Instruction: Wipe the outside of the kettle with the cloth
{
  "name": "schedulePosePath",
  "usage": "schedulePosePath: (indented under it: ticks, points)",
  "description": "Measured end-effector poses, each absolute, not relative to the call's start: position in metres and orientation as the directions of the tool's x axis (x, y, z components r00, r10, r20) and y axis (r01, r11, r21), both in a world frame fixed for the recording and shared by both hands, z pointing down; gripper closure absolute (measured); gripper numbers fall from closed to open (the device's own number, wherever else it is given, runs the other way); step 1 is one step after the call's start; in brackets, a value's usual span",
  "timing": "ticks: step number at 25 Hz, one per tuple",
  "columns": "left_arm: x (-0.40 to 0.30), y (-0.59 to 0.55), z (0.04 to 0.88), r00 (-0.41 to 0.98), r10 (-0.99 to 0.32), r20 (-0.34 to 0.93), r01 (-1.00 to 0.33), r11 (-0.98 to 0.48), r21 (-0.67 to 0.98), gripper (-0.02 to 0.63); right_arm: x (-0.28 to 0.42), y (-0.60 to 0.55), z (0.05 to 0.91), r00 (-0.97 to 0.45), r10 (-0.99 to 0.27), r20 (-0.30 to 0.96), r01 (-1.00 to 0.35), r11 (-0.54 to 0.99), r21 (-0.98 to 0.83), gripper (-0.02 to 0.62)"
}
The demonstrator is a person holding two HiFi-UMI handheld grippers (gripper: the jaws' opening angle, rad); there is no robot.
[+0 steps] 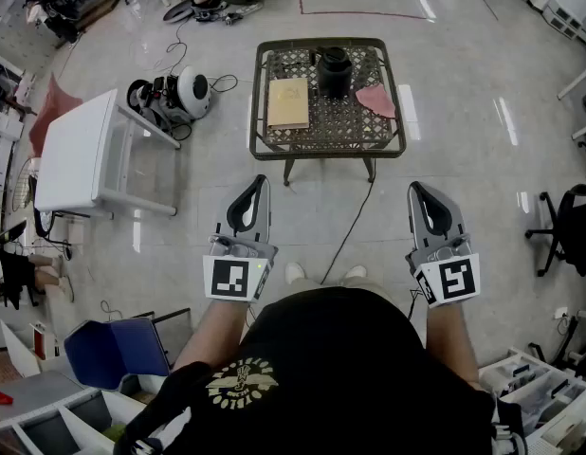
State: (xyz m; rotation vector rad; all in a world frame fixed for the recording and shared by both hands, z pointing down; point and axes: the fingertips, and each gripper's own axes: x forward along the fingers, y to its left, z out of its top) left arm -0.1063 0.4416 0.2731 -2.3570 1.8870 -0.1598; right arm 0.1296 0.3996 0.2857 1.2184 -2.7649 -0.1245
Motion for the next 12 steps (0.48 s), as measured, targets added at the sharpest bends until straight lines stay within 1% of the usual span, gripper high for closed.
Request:
schedulePosePath:
  ticks: [6,12]
  points:
    - [-0.089,0.432,0.269,0.189,-0.982,0.006,-0.968,-0.187,-0.169,0.601,0.145,0.386,0.287,-0.697,-0.715,0.057,-0.71,0.698,0.093,0.584]
    - [-0.065,0.43,0.264,0.159,-0.987,-0.003,-0.973,-0.156,-0.169,0.6,0.163,0.381,0.278,-0.754,-0.656,-0.004,-0.655,0.752,0.074,0.584]
